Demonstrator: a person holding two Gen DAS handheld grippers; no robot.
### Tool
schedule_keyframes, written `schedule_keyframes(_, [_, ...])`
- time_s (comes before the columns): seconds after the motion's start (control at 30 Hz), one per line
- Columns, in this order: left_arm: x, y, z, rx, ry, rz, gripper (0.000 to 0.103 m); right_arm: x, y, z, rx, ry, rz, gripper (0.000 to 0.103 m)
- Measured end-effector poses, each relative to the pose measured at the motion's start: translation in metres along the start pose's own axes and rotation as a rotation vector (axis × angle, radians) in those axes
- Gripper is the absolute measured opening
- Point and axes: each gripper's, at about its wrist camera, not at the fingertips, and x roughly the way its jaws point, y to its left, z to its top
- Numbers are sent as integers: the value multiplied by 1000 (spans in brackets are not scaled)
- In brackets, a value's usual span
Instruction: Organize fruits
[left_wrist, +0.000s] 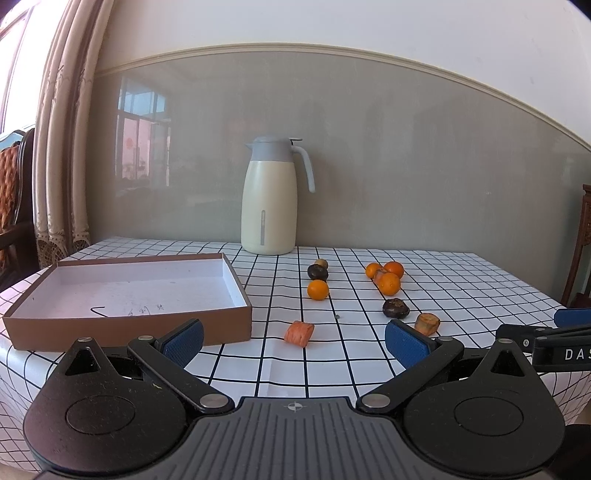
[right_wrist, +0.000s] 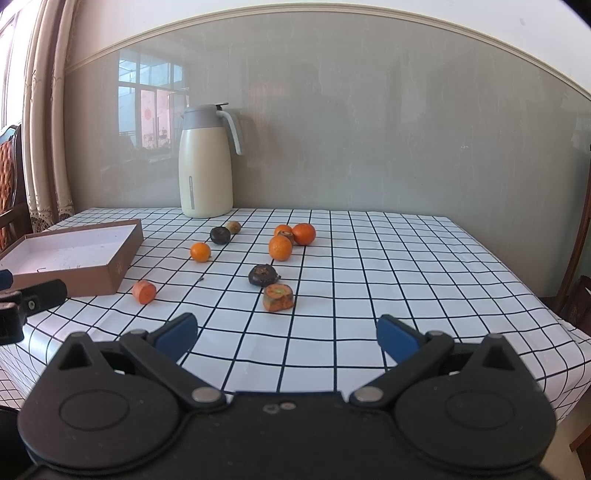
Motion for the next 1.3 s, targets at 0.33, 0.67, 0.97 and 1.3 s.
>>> schedule_keyframes(0.33, [1, 0, 0, -1, 0, 2, 103, 0, 0, 0, 0, 0, -1, 97])
schedule_keyframes(0.67, [1, 0, 0, -1, 0, 2, 103, 0, 0, 0, 0, 0, -1, 97])
schedule_keyframes(0.97, [30, 4, 12, -50, 63, -17, 103, 23, 3, 14, -37, 55, 37, 97])
schedule_keyframes(1.3, [105, -19, 3, 61, 109, 7, 103, 107, 3, 22, -88, 163, 67, 57])
